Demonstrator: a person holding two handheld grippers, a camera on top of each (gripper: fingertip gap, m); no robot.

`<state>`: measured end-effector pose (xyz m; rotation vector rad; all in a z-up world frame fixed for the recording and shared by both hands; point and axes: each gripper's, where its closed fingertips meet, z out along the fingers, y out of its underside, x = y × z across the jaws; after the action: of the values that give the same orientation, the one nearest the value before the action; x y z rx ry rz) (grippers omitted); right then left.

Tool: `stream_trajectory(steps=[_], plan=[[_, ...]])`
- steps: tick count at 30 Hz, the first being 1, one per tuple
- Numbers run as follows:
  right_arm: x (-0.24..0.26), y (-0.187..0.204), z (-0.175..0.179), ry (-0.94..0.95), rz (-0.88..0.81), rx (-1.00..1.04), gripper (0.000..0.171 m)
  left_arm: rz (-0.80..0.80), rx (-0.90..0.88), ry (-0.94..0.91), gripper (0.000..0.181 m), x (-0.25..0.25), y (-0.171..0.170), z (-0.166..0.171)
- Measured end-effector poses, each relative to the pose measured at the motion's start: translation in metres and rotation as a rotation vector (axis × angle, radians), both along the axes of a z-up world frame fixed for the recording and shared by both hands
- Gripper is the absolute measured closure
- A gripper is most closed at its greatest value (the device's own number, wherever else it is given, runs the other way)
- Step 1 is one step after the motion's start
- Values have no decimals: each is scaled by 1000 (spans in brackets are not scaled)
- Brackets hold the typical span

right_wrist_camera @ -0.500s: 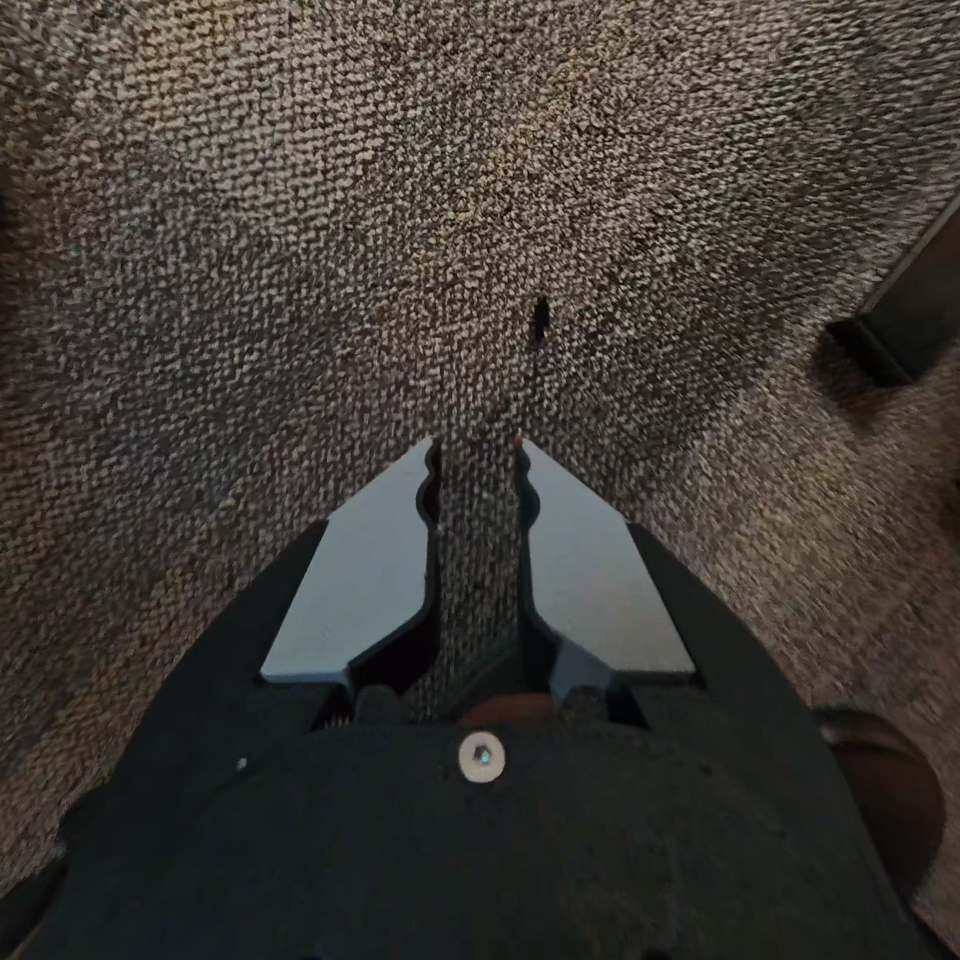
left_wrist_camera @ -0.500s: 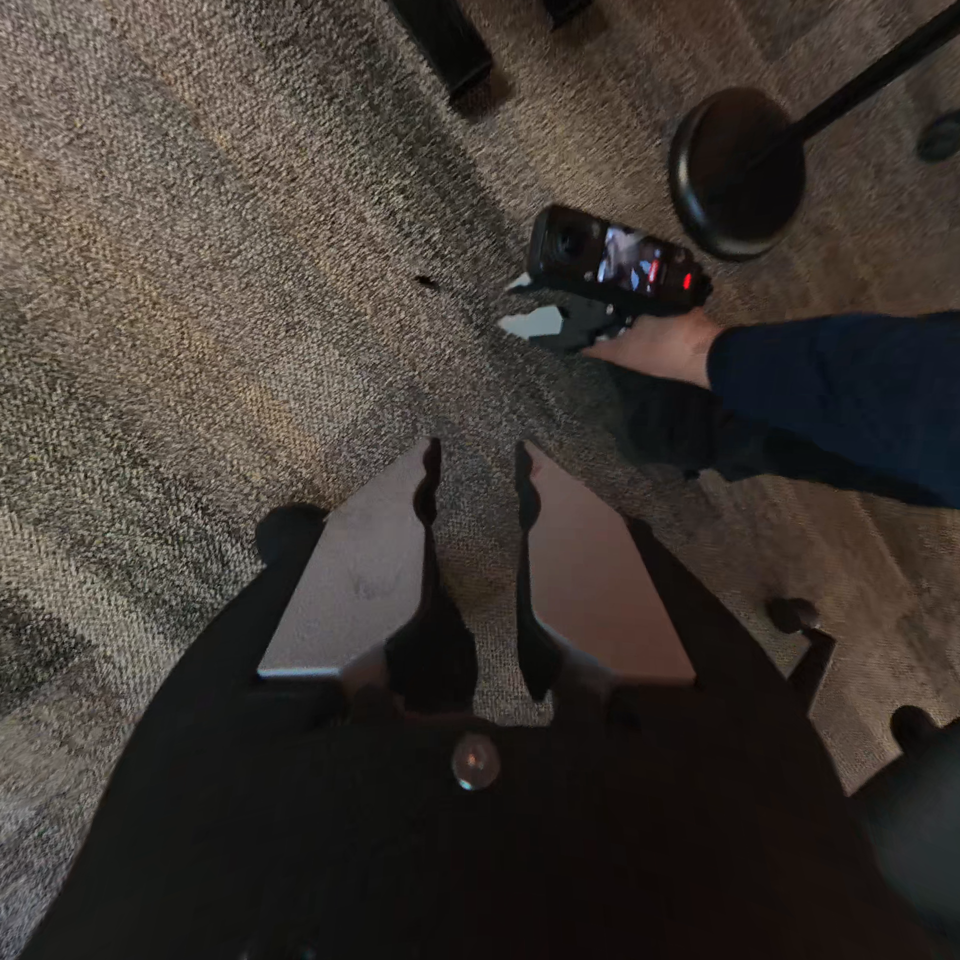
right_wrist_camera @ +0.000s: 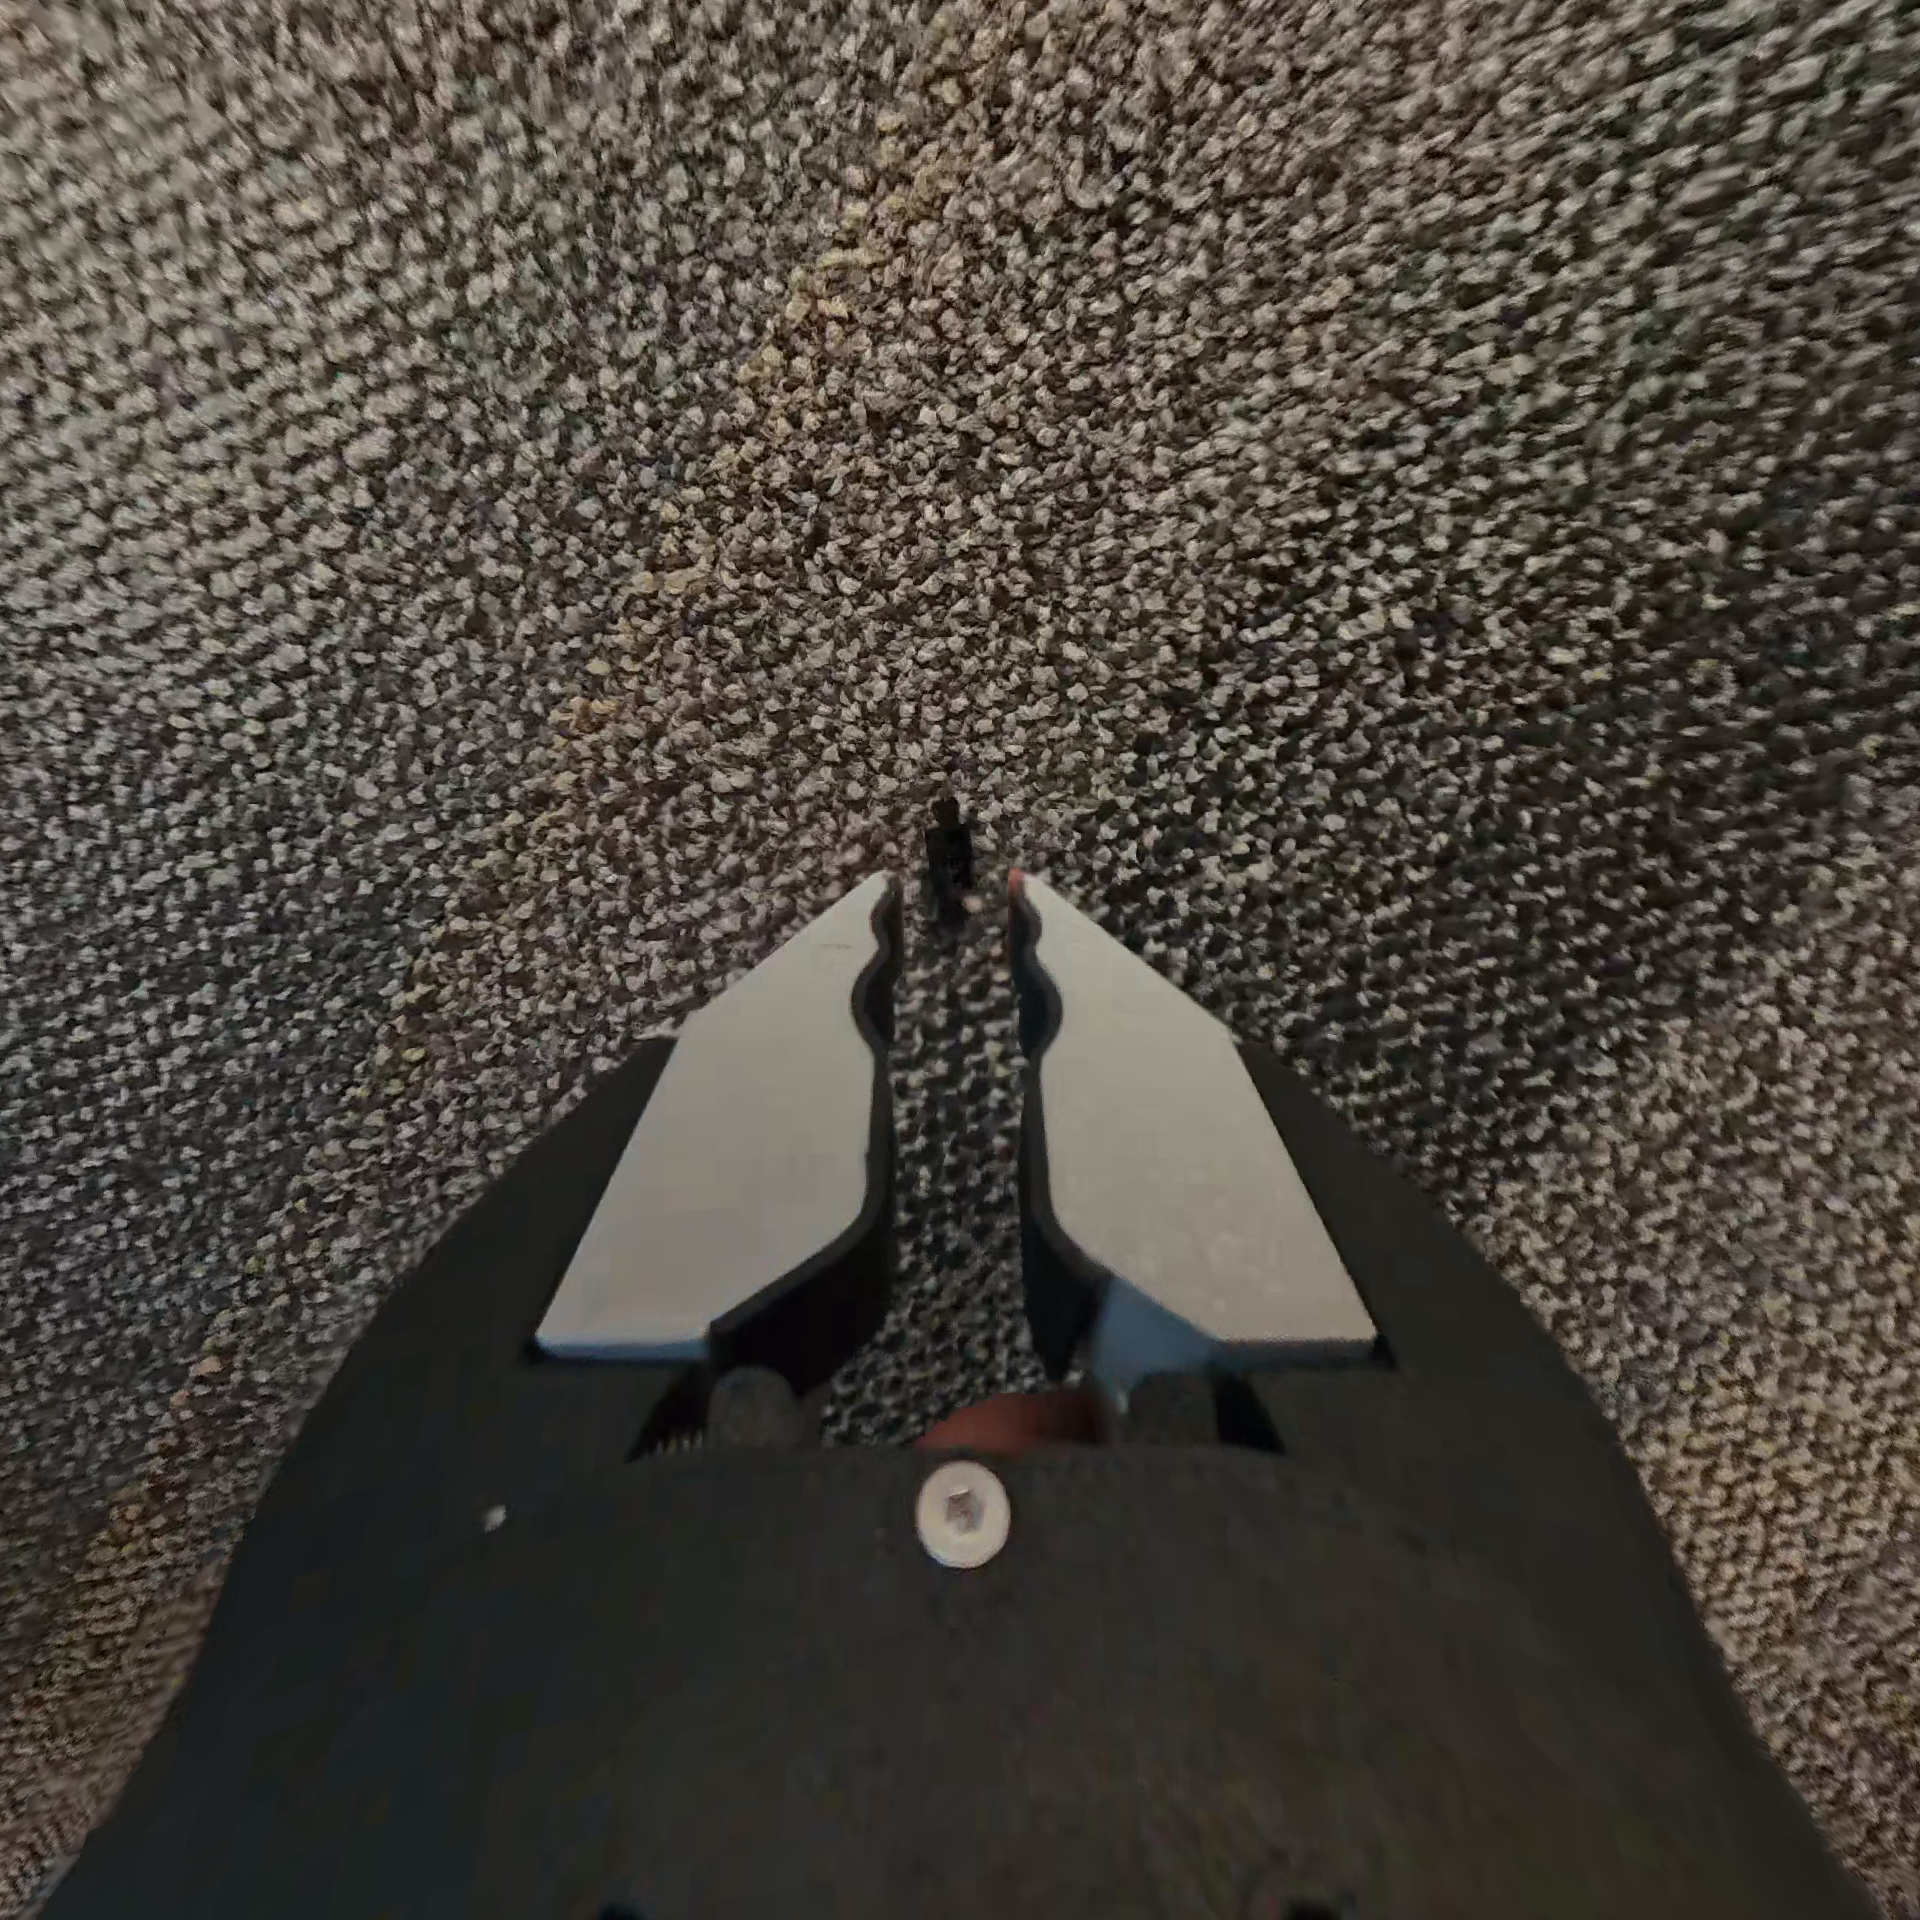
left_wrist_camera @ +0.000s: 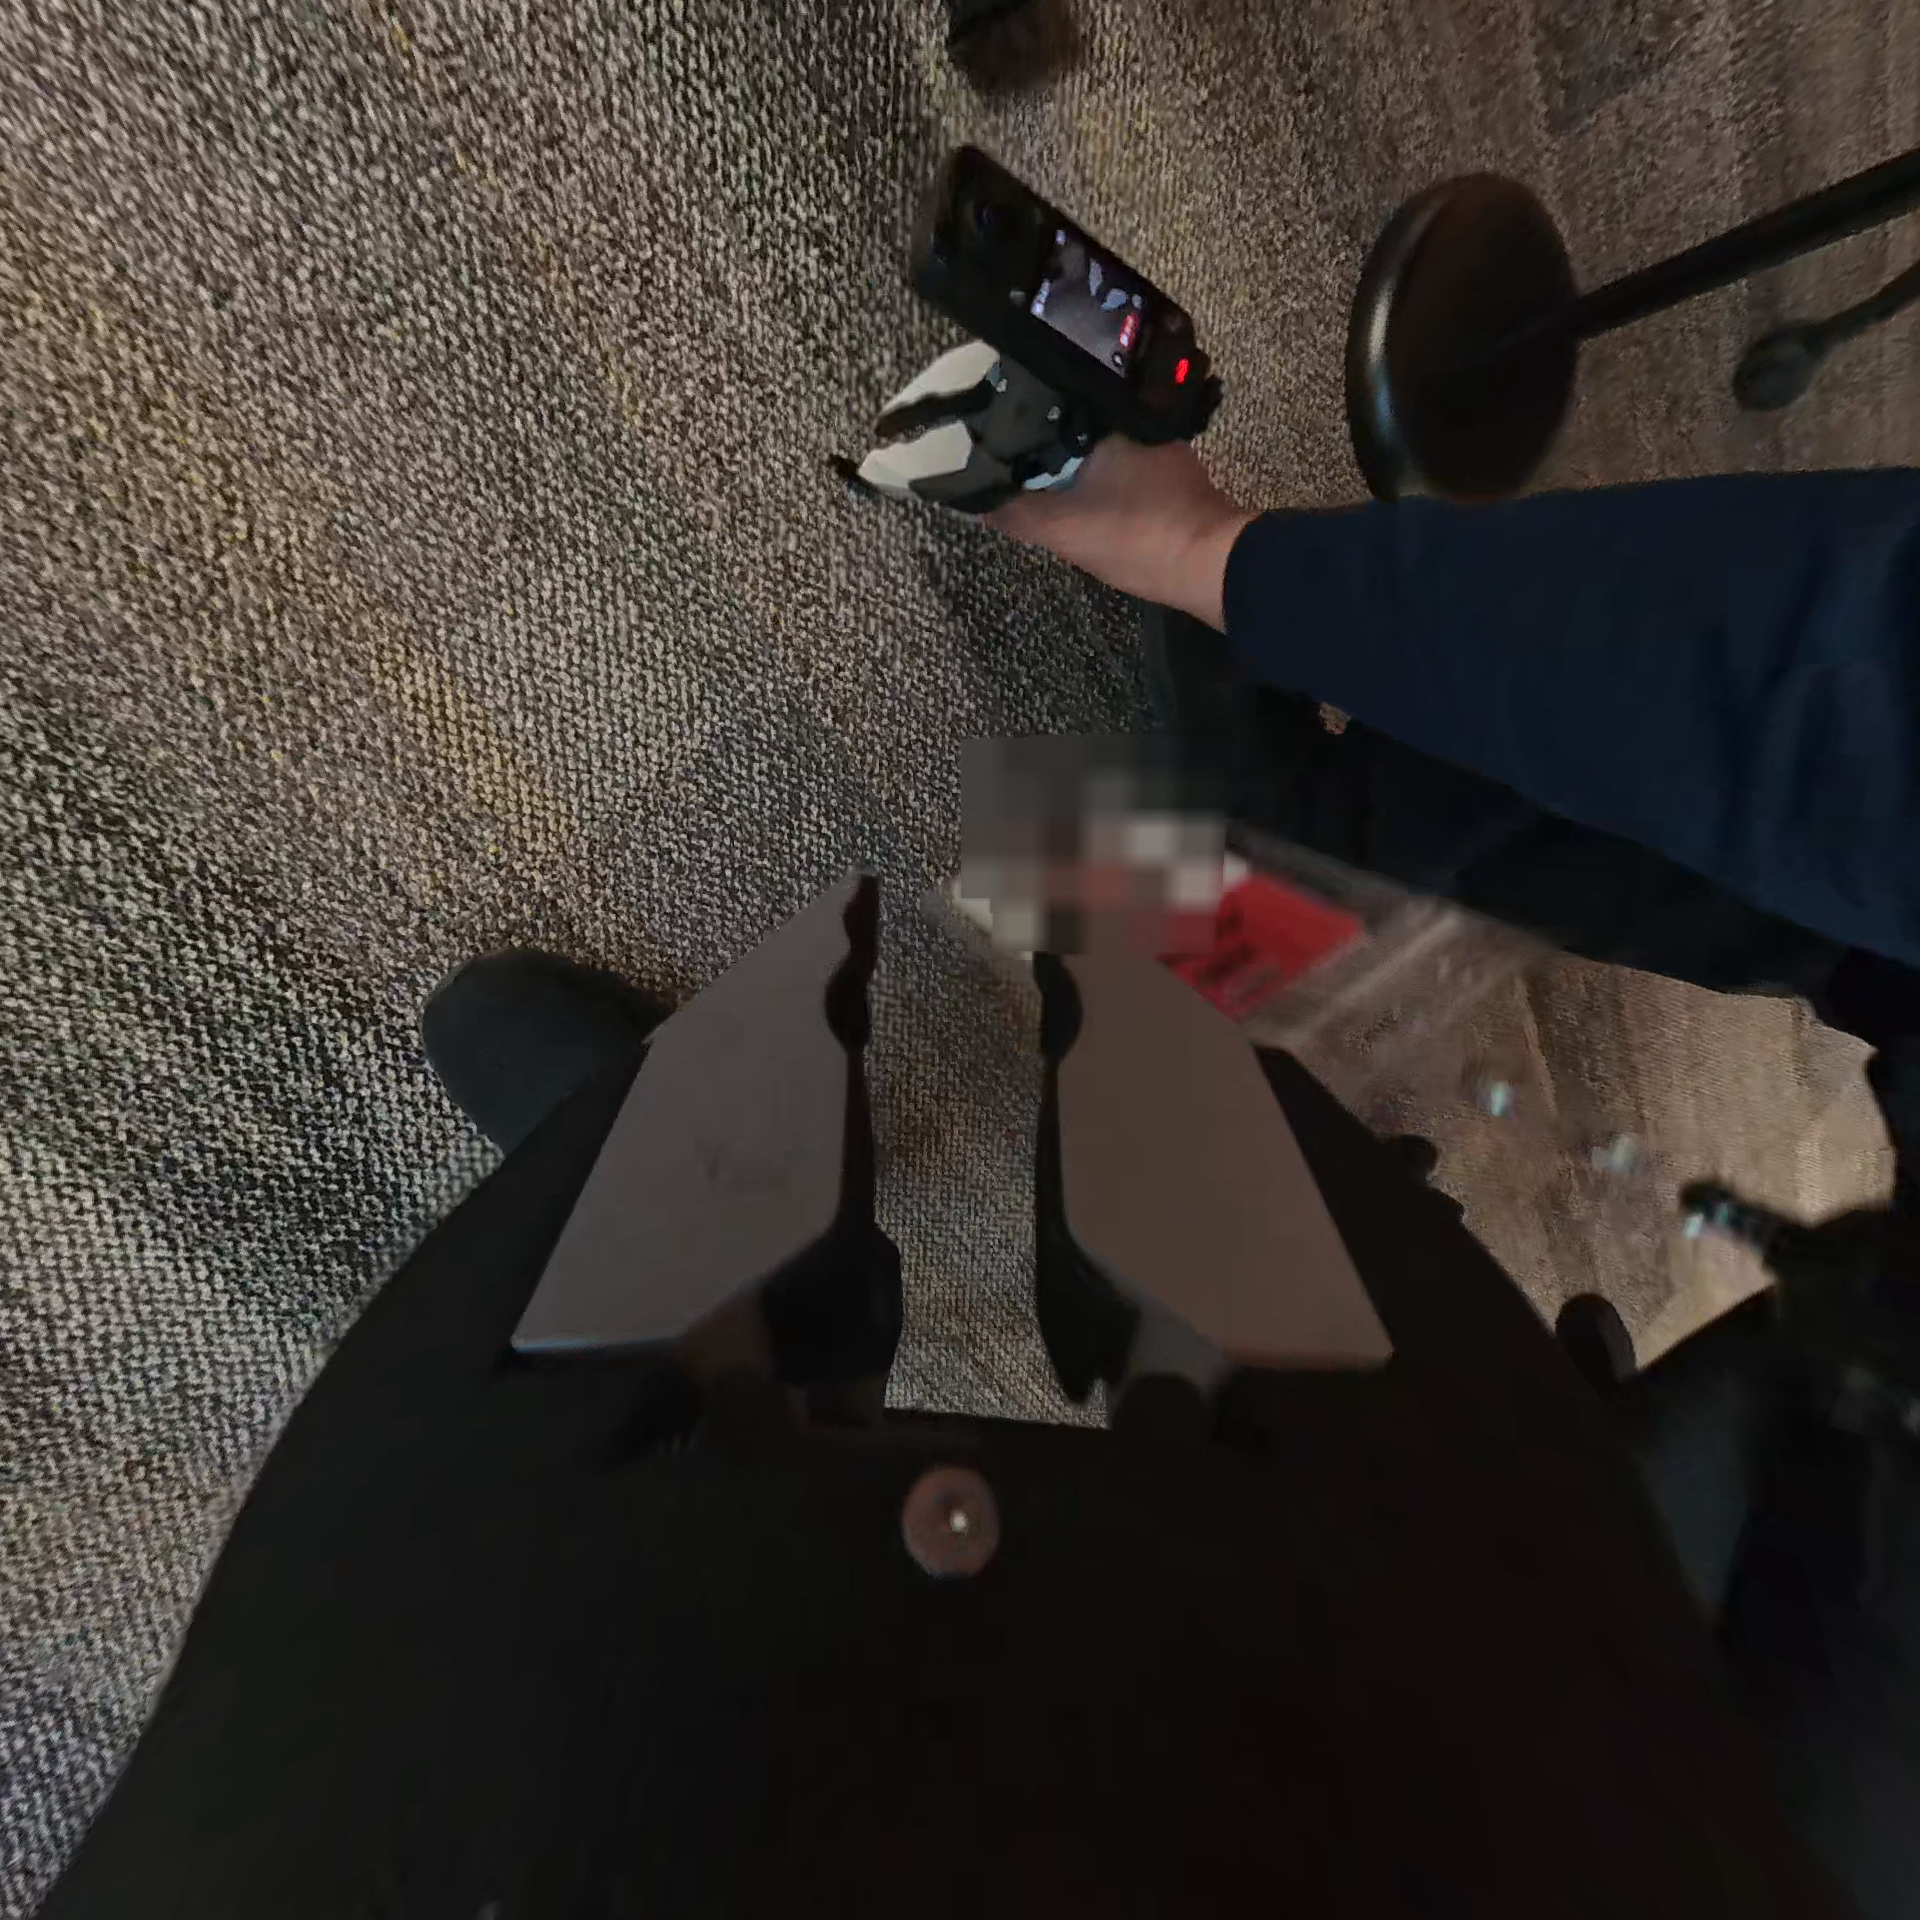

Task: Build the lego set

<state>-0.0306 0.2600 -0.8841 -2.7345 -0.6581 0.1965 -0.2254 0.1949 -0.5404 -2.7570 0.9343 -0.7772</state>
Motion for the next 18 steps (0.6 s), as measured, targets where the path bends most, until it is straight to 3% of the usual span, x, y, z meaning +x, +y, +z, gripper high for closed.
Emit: stream_trajectory(steps=[1,4,11,18], plan=[[0,0,-5,-12,13,-10,154,-1,-11,3,154,-1,0,-2],[-1,-4,-17,-23,22,-39,153,-10,-13,0,154,1,1,-4],[-6,-14,-32,-33,42,-111,171,-29,-28,0,154,0,-5,-7],[-7,-12,-30,7,-25,-127,169,-29,-45,-22,155,-1,-9,-5]])
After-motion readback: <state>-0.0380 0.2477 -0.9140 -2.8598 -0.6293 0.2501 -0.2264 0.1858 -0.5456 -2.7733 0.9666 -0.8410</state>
